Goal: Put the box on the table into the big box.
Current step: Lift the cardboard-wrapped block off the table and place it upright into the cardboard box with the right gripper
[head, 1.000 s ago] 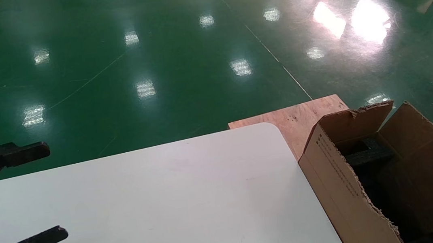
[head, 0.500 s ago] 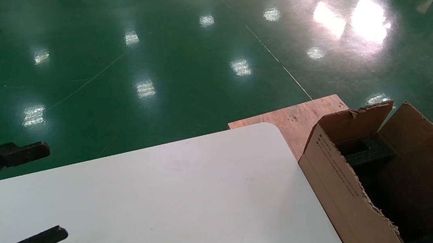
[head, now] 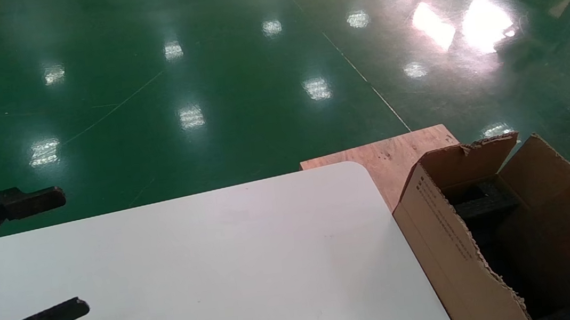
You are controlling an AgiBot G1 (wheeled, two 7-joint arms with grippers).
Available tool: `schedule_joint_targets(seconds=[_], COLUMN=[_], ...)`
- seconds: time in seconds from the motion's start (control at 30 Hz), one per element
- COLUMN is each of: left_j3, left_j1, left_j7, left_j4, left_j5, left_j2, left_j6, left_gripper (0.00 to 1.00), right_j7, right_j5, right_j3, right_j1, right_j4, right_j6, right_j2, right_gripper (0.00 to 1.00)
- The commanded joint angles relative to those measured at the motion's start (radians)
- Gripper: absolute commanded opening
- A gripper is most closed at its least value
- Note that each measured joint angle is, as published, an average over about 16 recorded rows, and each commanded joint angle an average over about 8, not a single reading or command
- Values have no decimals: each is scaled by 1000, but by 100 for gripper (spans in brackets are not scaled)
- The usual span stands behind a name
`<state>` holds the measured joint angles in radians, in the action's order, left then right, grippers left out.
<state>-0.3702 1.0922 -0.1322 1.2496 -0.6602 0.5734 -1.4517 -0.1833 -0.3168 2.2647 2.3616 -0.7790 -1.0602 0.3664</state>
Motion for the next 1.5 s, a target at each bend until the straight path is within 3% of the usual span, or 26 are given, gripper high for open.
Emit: schedule_joint_targets(seconds=[0.03,0.87,1.5], left_j3=[0,0,0], left_j1=[0,0,0], left_j7=[0,0,0], left_j4=[0,0,0], left_j5=[0,0,0], left_j2=[0,0,0], left_j6=[0,0,0], left_gripper=[100,100,100], right_j7=[-8,-63,-82], right_j5=[2,-8,-55], right_j3=[12,279,430], right_j1=[13,293,489], right_j4=[23,238,364], right_j6=[-12,-101,-144], right_j2=[-7,-47,-56], right_gripper=[0,0,0])
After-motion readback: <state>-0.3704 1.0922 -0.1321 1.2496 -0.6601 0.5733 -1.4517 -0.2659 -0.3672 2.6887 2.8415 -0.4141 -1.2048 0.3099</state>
